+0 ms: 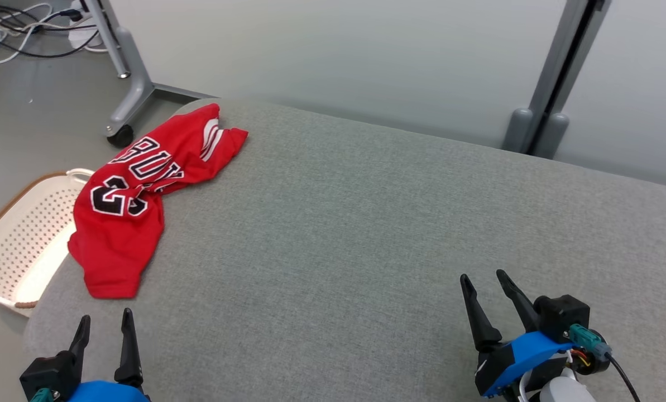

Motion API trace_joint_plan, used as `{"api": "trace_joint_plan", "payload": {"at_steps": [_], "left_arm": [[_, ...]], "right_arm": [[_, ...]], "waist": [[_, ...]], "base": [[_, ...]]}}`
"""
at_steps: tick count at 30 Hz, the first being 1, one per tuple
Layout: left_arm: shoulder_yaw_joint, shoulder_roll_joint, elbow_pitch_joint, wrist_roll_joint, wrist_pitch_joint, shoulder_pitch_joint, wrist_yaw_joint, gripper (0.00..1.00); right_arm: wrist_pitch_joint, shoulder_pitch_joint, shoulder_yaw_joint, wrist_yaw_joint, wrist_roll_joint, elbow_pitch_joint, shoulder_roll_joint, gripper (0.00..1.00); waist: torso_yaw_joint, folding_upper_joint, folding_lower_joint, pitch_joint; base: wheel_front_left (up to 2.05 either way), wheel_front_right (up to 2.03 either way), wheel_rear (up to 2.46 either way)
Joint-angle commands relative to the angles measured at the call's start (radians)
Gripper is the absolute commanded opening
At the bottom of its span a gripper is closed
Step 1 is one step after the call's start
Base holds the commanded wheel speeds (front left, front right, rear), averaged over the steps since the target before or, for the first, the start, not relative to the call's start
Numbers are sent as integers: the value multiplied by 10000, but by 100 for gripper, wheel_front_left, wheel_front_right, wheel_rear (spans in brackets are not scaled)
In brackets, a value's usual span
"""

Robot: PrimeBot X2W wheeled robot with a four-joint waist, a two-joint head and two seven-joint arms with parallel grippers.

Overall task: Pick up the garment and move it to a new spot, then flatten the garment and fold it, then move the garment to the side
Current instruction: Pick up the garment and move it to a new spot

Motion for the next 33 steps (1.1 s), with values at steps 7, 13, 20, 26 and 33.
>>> {"api": "trace_joint_plan", "payload": {"at_steps": [7, 13, 20, 26, 33], "left_arm": [[244, 67, 178, -60, 3, -254, 27, 100], [257, 165, 278, -255, 2, -422, 27, 100], [143, 703, 819, -1165, 3, -1255, 27, 100], [-268, 1680, 1438, -2025, 3, -2581, 27, 100], [-617, 2847, 1978, -2910, 2, -3887, 27, 100]], "right_arm": [[-38, -263, 178, 0, 25, 96, -48, 100], [-38, -464, 372, 0, 38, 133, -48, 100], [-38, -890, 652, 0, -329, 37, -51, 100], [-38, -1360, 922, 0, -753, -280, -53, 100], [-38, -1847, 1201, 0, -1195, -902, -50, 100]], "waist": [[801, 0, 0, 258], [909, 0, 0, 409], [569, 0, 0, 1085], [75, 0, 0, 2071], [-660, 0, 0, 3348]], "base": [[0, 0, 0], [0, 0, 0], [0, 0, 0], [0, 0, 0], [0, 0, 0]]}}
